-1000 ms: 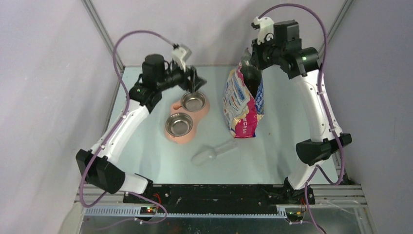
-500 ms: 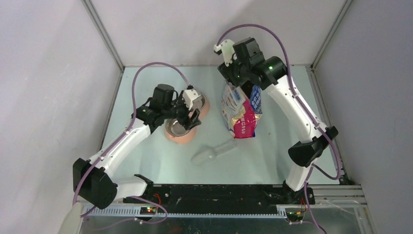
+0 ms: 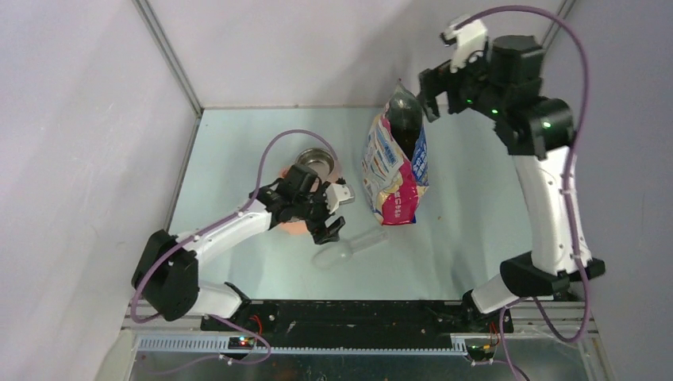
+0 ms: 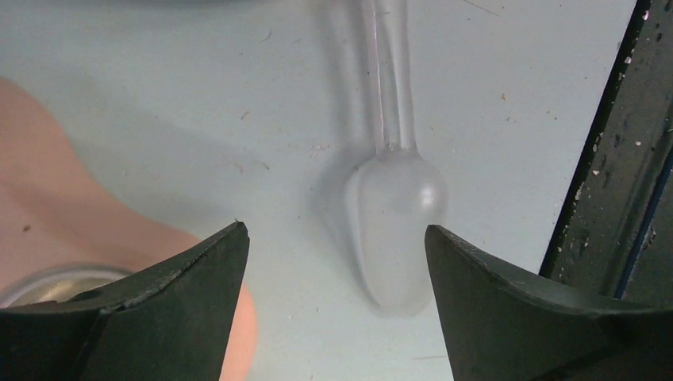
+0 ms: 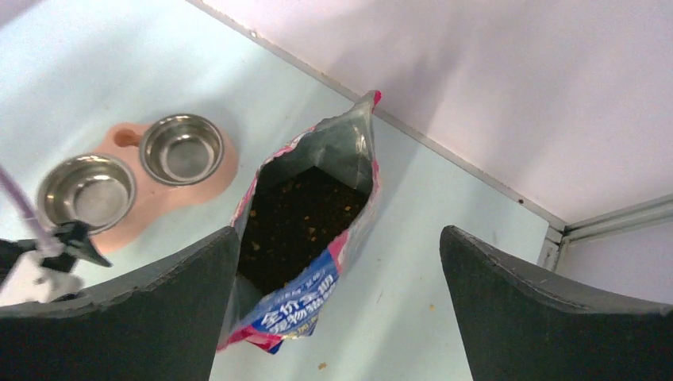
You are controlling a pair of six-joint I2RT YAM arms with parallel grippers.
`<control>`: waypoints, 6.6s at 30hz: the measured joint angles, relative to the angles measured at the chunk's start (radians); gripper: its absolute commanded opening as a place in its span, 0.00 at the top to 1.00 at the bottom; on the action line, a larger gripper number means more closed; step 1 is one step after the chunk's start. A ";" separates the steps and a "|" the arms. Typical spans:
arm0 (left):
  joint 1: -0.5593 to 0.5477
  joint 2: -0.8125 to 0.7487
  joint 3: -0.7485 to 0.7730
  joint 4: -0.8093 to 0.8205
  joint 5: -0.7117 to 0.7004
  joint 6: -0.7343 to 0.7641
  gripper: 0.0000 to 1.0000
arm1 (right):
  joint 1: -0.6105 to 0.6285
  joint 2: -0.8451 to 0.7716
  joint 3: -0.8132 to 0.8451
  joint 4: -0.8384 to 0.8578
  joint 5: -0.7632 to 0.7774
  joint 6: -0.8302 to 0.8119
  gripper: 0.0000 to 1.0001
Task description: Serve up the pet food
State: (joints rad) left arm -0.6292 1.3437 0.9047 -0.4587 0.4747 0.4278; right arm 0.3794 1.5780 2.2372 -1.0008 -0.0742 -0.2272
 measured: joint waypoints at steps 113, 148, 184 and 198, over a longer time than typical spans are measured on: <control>0.410 0.129 0.740 0.737 0.471 -1.128 1.00 | 0.120 0.008 -0.495 0.935 -0.668 0.589 0.19; 0.451 0.169 0.755 0.999 0.454 -1.580 1.00 | 0.250 0.217 -0.431 1.313 -0.853 0.795 0.56; 0.488 0.065 0.761 0.190 0.425 -0.821 0.07 | 0.109 0.164 -0.166 0.274 -0.532 0.167 1.00; 0.389 0.076 0.906 -0.193 0.311 -0.647 0.19 | 0.318 0.165 -0.214 0.031 -0.121 -0.064 1.00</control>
State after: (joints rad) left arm -0.2401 1.4197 1.8103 -0.6518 0.7853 -0.2195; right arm 0.6971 1.7432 2.0235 -0.9695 -0.1955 -0.2913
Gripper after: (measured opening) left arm 0.875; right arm 0.019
